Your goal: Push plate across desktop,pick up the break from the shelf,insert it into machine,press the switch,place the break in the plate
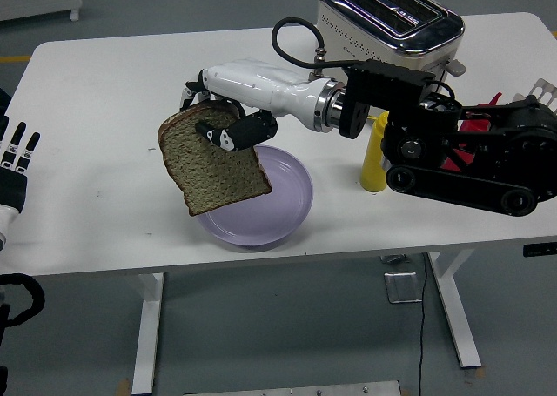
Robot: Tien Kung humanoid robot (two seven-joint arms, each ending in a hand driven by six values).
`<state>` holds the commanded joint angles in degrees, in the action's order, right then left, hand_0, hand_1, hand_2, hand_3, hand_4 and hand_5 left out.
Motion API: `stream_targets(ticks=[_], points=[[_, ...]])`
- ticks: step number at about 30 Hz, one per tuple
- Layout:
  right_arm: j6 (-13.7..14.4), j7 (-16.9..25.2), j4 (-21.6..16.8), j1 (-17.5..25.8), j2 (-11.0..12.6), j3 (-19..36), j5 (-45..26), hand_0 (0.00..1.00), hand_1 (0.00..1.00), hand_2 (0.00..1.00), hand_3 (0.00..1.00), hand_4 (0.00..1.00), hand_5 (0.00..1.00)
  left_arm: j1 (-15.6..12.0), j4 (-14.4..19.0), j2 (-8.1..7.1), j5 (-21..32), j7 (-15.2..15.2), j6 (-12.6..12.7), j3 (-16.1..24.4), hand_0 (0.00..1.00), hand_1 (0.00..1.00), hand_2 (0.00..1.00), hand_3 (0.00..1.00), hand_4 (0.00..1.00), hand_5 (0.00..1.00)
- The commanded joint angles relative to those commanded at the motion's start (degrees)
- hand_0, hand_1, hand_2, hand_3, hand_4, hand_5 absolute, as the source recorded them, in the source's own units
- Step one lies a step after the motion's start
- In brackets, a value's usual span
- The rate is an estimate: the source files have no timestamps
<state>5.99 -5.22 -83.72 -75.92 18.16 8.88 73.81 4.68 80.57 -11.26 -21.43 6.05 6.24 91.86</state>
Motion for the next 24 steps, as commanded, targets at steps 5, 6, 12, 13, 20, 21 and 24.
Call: stream_targets(ticks=[5,6,12,13,20,21,24], points=[[0.61,0.21,3.24,0.81,-1.03,-0.86,0.4,0.297,0.339,0.4,0.497,0.171,0.013,0.0,-0.05,0.07,-0.09,-0.02,0.01,0.0,0.817,0.871,0.947,0.791,0.607,0.998],[0.61,0.19,3.92,1.05,-1.27,-0.92,0.44,0.297,0.339,0.4,0.497,0.171,0.013,0.02,-0.08,0.08,-0.12,-0.03,0.02,0.01,0.817,0.871,0.947,0.791,0.607,0.998],[0.47,0.08,7.26,2.65,-2.4,-1.06,0.05,0.294,0.348,0.408,0.501,0.181,0.016,0.2,-0.09,0.14,-0.13,-0.07,-0.01,0.09,0.817,0.869,0.946,0.79,0.607,0.998],[0.38,0.05,7.67,2.87,-2.51,-1.09,-0.05,0.292,0.356,0.416,0.501,0.19,0.019,0.21,-0.11,0.17,-0.14,-0.09,0.0,0.09,0.816,0.87,0.945,0.79,0.606,0.998],[-0.87,-1.23,10.21,4.26,-2.9,-0.79,0.14,0.309,0.408,0.462,0.511,0.199,0.041,0.17,-0.32,0.28,-0.31,-0.29,0.17,0.07,0.814,0.87,0.942,0.787,0.607,0.998],[-1.31,-1.58,10.75,4.45,-2.95,-0.76,0.11,0.309,0.408,0.462,0.511,0.199,0.041,0.23,-0.33,0.28,-0.34,-0.33,0.18,0.08,0.814,0.87,0.942,0.787,0.607,0.998],[-2.34,-2.19,11.91,4.8,-3.11,-0.7,-0.26,0.309,0.408,0.462,0.511,0.199,0.041,0.39,-0.31,0.26,-0.44,-0.44,0.22,0.2,0.814,0.87,0.942,0.787,0.607,0.998]])
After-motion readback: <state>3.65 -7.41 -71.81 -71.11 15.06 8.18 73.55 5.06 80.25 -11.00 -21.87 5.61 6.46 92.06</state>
